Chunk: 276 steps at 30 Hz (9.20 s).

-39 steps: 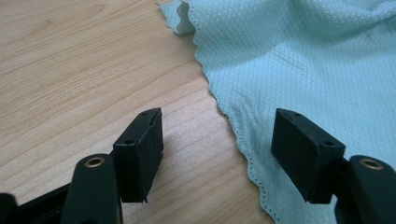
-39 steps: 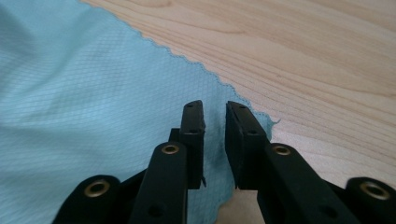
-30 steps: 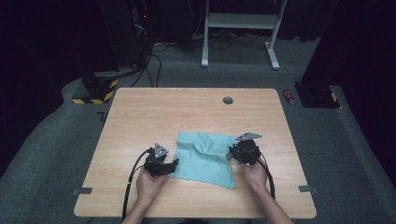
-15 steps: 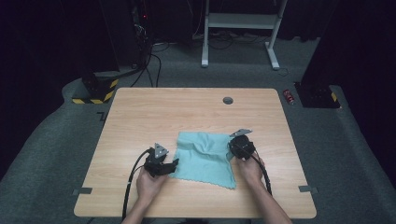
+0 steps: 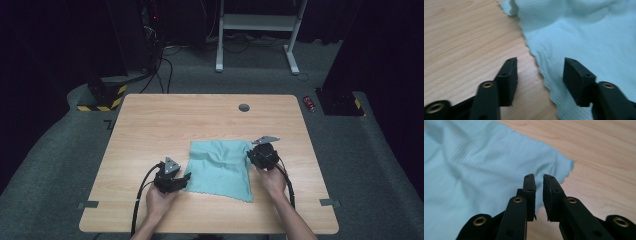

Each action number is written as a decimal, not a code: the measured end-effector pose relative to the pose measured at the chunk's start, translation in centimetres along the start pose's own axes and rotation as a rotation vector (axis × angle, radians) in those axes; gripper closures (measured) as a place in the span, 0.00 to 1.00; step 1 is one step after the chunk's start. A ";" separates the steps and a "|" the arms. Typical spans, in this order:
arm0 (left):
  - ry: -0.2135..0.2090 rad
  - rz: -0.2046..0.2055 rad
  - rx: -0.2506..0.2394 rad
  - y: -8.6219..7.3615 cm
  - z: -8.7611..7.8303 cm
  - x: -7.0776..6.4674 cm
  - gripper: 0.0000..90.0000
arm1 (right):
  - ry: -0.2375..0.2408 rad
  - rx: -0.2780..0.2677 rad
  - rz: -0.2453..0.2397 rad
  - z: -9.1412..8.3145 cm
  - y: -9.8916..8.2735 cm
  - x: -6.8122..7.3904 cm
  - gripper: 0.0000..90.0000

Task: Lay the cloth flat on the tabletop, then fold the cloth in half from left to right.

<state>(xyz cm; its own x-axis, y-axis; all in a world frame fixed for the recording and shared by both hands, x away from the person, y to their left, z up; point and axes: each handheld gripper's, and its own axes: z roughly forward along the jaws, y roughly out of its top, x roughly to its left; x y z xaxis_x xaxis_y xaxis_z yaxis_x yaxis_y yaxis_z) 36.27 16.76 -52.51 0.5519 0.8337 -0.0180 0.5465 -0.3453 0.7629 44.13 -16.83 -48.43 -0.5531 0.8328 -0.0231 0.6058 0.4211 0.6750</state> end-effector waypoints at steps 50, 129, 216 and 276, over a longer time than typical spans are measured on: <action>-0.026 0.152 0.074 0.0 -1.2 -1.6 0.99 | 0.051 0.074 -0.201 -2.9 -6.3 4.6 1.00; -0.013 -0.078 0.176 11.6 10.2 6.4 1.00 | -0.049 0.070 0.068 6.6 3.9 -3.8 0.99; 0.055 -0.015 0.001 2.3 2.9 0.5 0.49 | 0.078 -0.057 -0.069 2.4 -2.5 1.6 0.63; 0.032 -0.175 0.047 10.0 7.7 7.3 0.42 | 0.413 -0.094 -0.304 2.8 -1.1 19.3 0.70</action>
<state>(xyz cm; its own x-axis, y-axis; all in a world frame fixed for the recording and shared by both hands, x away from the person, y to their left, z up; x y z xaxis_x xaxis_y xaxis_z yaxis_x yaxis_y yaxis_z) 50.63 16.06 -50.04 0.4256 0.8960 -0.1265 0.6615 -0.2127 0.7191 34.45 -0.24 -51.69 -0.8870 0.4588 0.0518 0.3393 0.5717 0.7470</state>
